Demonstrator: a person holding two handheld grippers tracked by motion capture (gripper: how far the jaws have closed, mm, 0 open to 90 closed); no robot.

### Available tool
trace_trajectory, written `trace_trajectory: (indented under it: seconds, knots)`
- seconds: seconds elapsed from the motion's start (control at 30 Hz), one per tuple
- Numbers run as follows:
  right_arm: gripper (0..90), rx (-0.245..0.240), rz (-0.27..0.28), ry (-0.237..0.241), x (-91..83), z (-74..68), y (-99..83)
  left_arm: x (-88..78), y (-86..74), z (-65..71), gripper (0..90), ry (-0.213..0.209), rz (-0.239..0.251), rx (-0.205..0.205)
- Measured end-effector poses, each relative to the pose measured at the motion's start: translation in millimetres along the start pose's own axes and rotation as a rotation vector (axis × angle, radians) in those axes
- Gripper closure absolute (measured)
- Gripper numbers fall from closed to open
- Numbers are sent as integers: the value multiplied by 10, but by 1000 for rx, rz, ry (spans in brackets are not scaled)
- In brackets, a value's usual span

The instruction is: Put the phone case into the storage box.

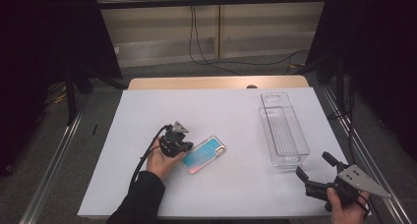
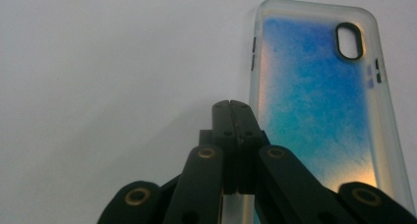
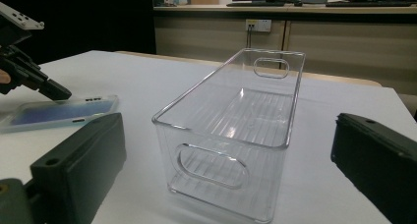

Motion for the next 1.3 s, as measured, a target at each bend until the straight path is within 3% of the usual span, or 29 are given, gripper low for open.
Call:
trace_trajectory:
  seconds: [0.23, 0.63, 1.3]
  knots:
    - [0, 2, 0, -1, 0, 3, -2, -10, -18, 5, 900, -13, 12, -17]
    - [0, 3, 0, 2, 0, 0, -2, -33, -35, 40, 900, -9, -1, 2]
    - [0, 0, -2, 8, 4, -1, -4, -54, -65, 43, 900, -58, 7, -37]
Point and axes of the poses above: each handheld gripper's, and its own axes: x roughly forward along the jaws, y roughly out of its top, z roughly to its right, the point moved 7 cm from there along x, roughly forward along the jaws, and after that the axes turned 1 degree about -y, right-handed, at the moved point
